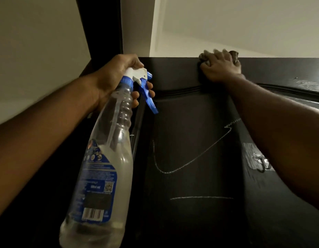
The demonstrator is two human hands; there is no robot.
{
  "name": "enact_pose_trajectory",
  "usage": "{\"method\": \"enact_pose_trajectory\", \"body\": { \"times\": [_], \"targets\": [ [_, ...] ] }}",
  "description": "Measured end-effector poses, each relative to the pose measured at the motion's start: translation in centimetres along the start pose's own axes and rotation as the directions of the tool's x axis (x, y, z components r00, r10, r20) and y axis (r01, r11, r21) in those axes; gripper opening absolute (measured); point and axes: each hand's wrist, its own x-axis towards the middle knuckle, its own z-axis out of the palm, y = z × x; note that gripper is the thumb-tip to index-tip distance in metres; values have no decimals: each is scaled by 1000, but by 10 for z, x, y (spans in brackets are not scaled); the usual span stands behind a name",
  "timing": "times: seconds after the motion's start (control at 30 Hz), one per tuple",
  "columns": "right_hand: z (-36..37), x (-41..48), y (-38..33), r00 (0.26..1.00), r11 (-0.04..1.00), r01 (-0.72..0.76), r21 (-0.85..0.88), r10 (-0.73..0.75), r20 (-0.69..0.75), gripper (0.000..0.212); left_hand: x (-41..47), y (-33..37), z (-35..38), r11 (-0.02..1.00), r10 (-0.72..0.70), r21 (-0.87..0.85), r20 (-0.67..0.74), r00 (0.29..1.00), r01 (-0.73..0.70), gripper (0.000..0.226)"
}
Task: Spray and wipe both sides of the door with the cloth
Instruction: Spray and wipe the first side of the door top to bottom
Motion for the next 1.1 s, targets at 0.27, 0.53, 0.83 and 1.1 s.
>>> {"method": "enact_pose_trajectory", "body": {
  "times": [0.27, 0.53, 0.83, 1.1],
  "targets": [
    [9, -44, -21, 760, 766, 642, 26, -640, 115, 57, 8, 12, 34, 1000, 5, 3, -2, 1000, -5, 36],
    [-17, -9, 71, 984, 985, -172, 28, 173, -35, 61, 15, 9, 30, 999, -1, -35, 49, 999, 3, 36],
    [-17, -42, 78, 937, 937, 346, 43, -347, 23, 56, 18, 8, 58, 989, -35, -139, 112, 993, 50, 35],
    [-16, -54, 76, 931, 932, 361, 7, -361, 57, 56, 10, 6, 117, 996, -34, -77, 114, 993, 43, 37]
  ]
}}
